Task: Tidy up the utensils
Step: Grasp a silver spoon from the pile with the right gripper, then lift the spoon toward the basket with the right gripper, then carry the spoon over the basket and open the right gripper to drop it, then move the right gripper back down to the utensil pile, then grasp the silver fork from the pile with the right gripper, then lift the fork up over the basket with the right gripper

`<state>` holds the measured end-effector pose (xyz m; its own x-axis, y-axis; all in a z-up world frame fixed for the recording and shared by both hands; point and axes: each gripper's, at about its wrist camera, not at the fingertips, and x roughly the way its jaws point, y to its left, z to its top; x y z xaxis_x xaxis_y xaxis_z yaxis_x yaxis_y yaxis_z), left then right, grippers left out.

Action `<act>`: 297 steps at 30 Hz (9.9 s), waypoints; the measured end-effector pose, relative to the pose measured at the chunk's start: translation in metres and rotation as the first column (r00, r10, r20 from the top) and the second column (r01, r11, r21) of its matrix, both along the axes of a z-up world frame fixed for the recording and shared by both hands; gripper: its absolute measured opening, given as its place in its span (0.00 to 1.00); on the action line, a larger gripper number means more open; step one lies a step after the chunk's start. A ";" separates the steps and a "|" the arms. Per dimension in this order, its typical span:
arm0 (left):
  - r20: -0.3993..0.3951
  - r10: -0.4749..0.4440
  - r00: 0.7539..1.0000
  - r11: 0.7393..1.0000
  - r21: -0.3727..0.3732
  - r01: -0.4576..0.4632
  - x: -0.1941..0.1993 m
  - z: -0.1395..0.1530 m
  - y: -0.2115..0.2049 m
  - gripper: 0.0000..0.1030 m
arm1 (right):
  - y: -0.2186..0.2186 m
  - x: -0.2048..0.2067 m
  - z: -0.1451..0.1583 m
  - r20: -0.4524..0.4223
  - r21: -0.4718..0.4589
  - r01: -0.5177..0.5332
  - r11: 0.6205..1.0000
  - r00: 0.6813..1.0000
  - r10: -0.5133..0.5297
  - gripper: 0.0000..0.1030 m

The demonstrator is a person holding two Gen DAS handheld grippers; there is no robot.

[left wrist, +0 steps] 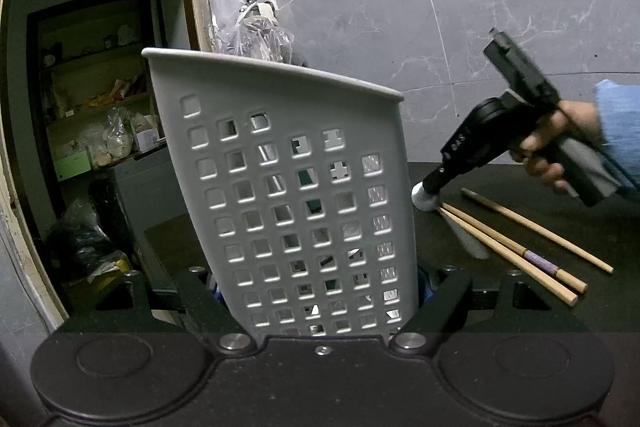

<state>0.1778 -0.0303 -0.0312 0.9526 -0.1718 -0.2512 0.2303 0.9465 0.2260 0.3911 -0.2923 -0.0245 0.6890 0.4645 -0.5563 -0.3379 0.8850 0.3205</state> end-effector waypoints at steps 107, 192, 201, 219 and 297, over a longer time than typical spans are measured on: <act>0.002 0.000 1.000 1.000 0.004 0.000 -0.003 0.000 -0.001 0.78 | 0.073 -0.166 0.095 0.659 -0.127 -0.035 0.991 0.744 0.111 0.02; 0.005 0.003 1.000 1.000 0.006 -0.003 -0.006 0.001 -0.002 0.78 | 0.086 -0.176 0.106 0.661 -0.133 -0.208 0.969 0.710 0.243 0.98; 0.005 0.004 1.000 1.000 0.006 -0.004 -0.006 0.000 -0.002 0.78 | 0.066 -0.137 0.081 0.480 -0.113 -0.099 0.989 0.866 0.142 1.00; 0.006 0.006 1.000 1.000 0.017 -0.006 -0.006 0.001 -0.003 0.79 | 0.060 -0.042 0.012 0.061 -0.224 0.007 0.975 0.998 0.007 1.00; 0.007 0.006 1.000 1.000 0.021 -0.006 -0.006 0.000 -0.006 0.79 | 0.050 -0.134 0.063 0.549 -0.147 0.026 0.989 0.834 0.060 0.03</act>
<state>0.1715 -0.0364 -0.0314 0.9553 -0.1607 -0.2483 0.2230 0.9428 0.2478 0.2575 -0.2423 0.0384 0.8932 0.4245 -0.1480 -0.4357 0.8986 -0.0519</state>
